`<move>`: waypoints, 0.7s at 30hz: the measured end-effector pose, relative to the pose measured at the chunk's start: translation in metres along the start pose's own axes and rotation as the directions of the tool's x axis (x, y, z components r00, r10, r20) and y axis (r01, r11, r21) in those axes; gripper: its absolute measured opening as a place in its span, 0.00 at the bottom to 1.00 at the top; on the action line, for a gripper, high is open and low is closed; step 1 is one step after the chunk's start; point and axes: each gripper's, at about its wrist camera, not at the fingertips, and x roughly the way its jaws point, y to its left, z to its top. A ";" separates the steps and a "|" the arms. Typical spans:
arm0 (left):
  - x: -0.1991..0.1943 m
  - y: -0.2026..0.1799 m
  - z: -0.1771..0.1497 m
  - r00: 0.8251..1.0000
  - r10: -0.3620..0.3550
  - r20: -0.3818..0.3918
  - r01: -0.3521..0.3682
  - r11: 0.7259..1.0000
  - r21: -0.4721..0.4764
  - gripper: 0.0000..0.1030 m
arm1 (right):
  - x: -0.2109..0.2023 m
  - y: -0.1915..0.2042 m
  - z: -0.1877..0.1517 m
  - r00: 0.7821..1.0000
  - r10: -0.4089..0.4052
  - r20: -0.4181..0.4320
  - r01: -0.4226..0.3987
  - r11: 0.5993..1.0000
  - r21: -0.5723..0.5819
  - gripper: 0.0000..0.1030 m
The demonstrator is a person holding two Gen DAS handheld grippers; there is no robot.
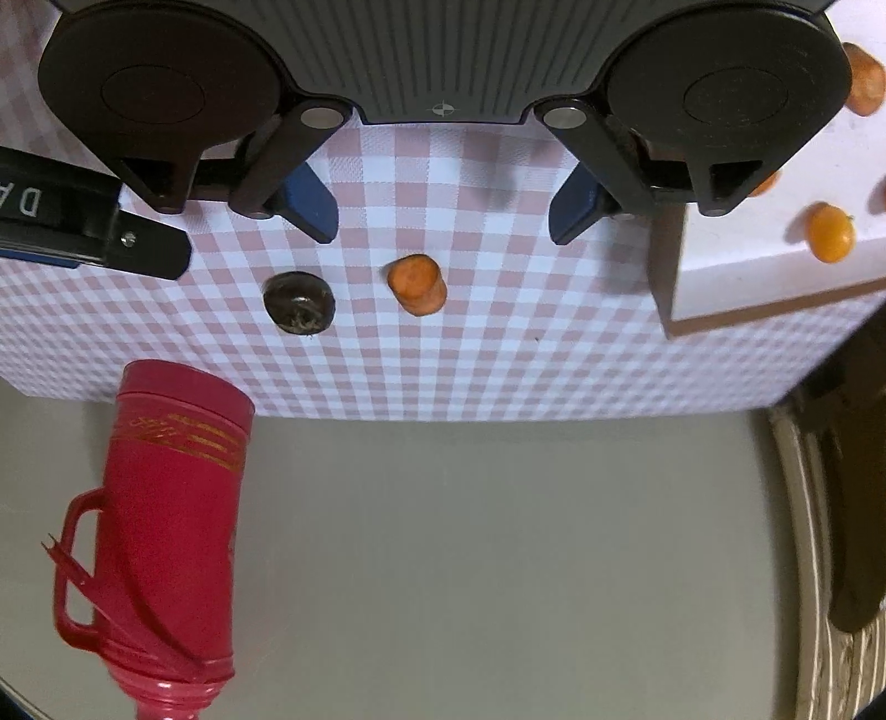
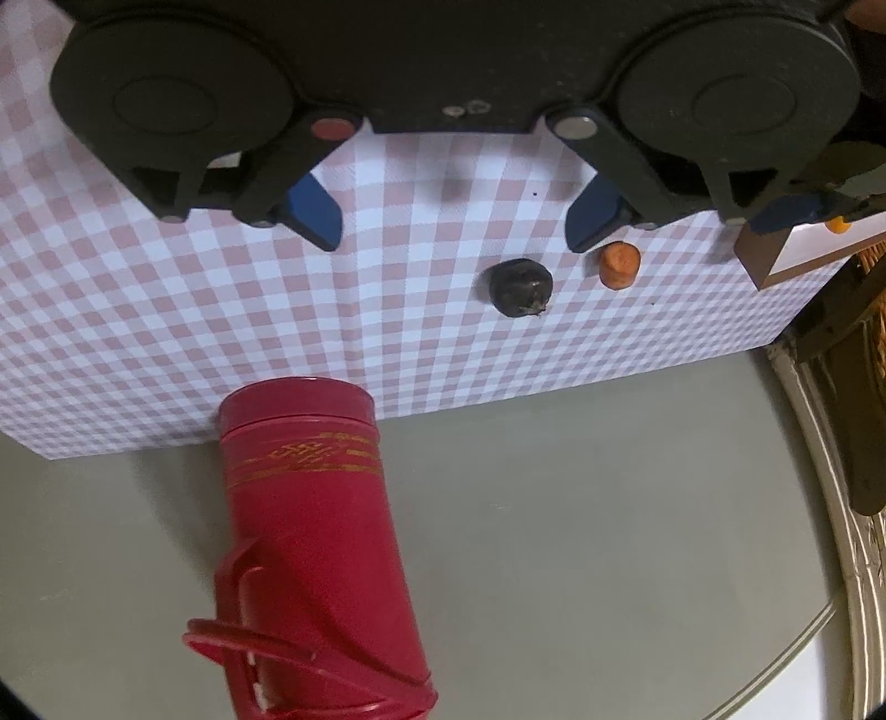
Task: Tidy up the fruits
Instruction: 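Close the left gripper on the reddish oblong fruit while the right closes on the dark fruit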
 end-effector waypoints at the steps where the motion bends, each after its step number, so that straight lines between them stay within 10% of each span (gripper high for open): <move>1: 0.002 0.000 0.001 1.000 -0.003 -0.005 0.003 1.000 -0.004 0.81 | 0.005 0.000 0.001 1.000 0.008 -0.004 -0.008 1.000 0.009 0.75; 21: 0.057 -0.013 0.019 0.999 -0.001 -0.039 0.002 1.000 0.024 0.66 | 0.086 0.023 0.023 0.991 0.089 -0.104 -0.098 0.992 -0.079 0.47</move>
